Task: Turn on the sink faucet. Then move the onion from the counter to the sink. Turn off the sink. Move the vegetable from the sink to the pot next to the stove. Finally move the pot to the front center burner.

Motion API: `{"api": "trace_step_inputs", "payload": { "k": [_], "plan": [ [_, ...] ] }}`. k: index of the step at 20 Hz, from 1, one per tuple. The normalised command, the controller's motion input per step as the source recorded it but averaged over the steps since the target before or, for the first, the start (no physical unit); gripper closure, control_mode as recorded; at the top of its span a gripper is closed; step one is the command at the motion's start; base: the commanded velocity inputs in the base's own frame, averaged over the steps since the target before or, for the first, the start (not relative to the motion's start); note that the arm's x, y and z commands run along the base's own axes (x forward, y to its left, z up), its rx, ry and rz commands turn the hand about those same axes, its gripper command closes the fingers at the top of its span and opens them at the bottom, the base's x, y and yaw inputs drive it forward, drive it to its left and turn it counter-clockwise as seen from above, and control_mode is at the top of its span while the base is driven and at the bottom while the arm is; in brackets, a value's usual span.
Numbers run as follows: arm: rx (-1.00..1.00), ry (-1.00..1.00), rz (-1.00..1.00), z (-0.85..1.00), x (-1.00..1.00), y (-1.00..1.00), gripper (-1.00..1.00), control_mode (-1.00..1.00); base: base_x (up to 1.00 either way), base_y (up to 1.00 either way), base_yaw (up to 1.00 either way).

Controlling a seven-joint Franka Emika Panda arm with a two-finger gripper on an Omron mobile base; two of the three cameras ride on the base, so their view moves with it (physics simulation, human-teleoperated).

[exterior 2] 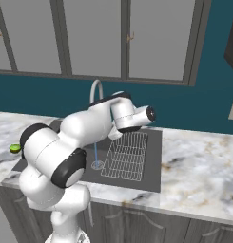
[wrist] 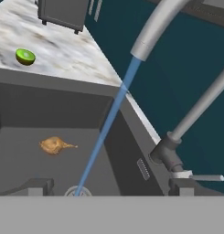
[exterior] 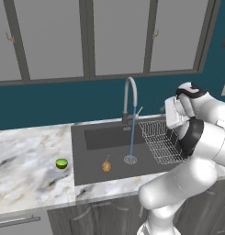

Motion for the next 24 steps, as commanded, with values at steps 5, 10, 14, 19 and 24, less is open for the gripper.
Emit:
{"api": "trace_step_inputs", "payload": {
  "k": [5,10,14,19,24],
  "plan": [
    [0.00,0.00,0.00,-0.11,0.00,0.00,-1.00,-1.00,0.00,0.00,0.00],
    [0.00,0.00,0.00,-0.06,0.00,0.00,-1.00,-1.00,0.00,0.00,0.00],
    [0.00,0.00,0.00,-0.04,0.02,0.00,-1.00,-1.00,0.00,0.00,0.00],
    [0.00,0.00,0.00,0.00,0.14,0.00,-1.00,-1.00,0.00,0.00,0.00],
    [0.00,0.00,0.00,0.00,0.20,0.00,-1.00,-1.00,0.00,0.00,0.00]
  ]
}}
